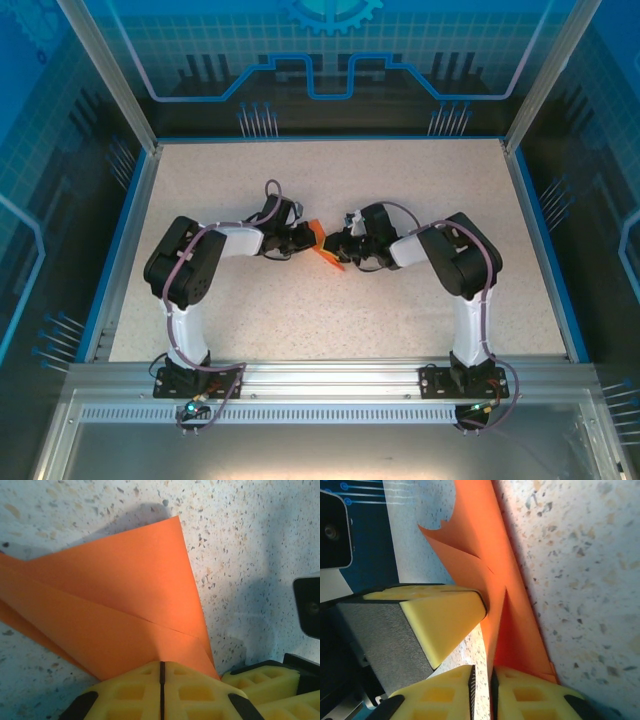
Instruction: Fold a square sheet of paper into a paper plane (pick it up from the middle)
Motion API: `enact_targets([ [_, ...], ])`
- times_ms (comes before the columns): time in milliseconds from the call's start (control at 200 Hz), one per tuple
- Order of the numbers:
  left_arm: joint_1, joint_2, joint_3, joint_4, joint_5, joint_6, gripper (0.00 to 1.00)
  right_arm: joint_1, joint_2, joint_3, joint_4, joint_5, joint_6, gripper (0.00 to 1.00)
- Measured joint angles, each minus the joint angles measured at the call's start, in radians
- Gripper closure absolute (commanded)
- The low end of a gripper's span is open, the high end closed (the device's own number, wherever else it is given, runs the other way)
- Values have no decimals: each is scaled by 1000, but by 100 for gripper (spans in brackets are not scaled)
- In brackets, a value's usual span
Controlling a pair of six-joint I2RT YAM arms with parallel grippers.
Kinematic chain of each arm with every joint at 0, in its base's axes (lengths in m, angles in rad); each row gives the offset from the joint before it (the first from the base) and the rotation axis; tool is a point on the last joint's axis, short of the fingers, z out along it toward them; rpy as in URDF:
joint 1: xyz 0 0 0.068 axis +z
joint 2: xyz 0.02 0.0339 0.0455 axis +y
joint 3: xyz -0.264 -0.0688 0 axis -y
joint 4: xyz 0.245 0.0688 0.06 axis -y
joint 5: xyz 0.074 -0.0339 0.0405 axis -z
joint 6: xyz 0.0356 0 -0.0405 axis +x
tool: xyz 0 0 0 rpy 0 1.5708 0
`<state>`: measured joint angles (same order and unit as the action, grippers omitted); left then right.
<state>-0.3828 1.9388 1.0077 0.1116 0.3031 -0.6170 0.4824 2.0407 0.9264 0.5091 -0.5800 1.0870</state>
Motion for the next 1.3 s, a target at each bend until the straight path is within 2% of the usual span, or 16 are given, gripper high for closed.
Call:
enact_targets([
  [485,0,11,19,-18,5,0,90,-11,-66,53,-335,-7,-243,80],
  [885,0,11,19,-18,8,0,91,-12,-65,84,-443,-4,-307,91],
  [1075,0,11,19,-18,8,0,91,-12,-62,98,-467,-5,-323,82],
  [1300,0,12,26,-29,8,0,90,-7,-141,103,-600,69,-439,78],
])
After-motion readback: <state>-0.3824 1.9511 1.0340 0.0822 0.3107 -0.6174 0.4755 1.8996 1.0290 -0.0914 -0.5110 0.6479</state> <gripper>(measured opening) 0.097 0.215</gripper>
